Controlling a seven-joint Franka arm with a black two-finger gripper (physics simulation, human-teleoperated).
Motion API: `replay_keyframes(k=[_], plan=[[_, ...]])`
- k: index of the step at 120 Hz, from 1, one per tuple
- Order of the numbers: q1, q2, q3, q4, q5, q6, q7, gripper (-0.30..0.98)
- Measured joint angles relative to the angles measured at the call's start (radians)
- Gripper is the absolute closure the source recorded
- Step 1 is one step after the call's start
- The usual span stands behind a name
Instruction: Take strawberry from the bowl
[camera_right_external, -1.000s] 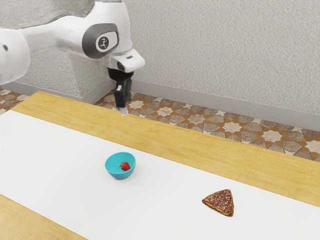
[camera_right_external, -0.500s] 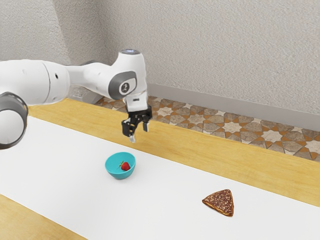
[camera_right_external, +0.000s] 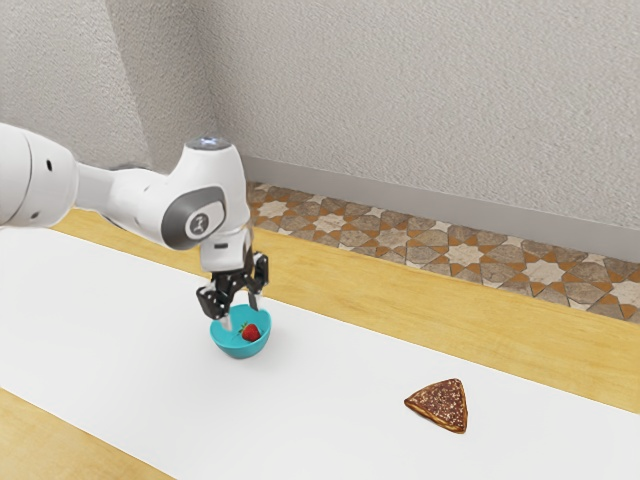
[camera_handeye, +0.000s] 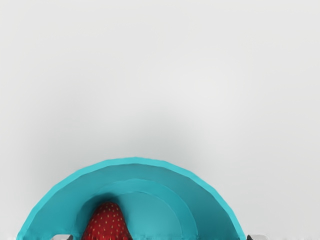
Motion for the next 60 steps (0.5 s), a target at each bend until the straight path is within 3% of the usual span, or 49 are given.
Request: replay_keyframes(k=[60], plan=[[0.029,0.083,0.007,-0.010,-0.003,0.121,0.018,0.39]])
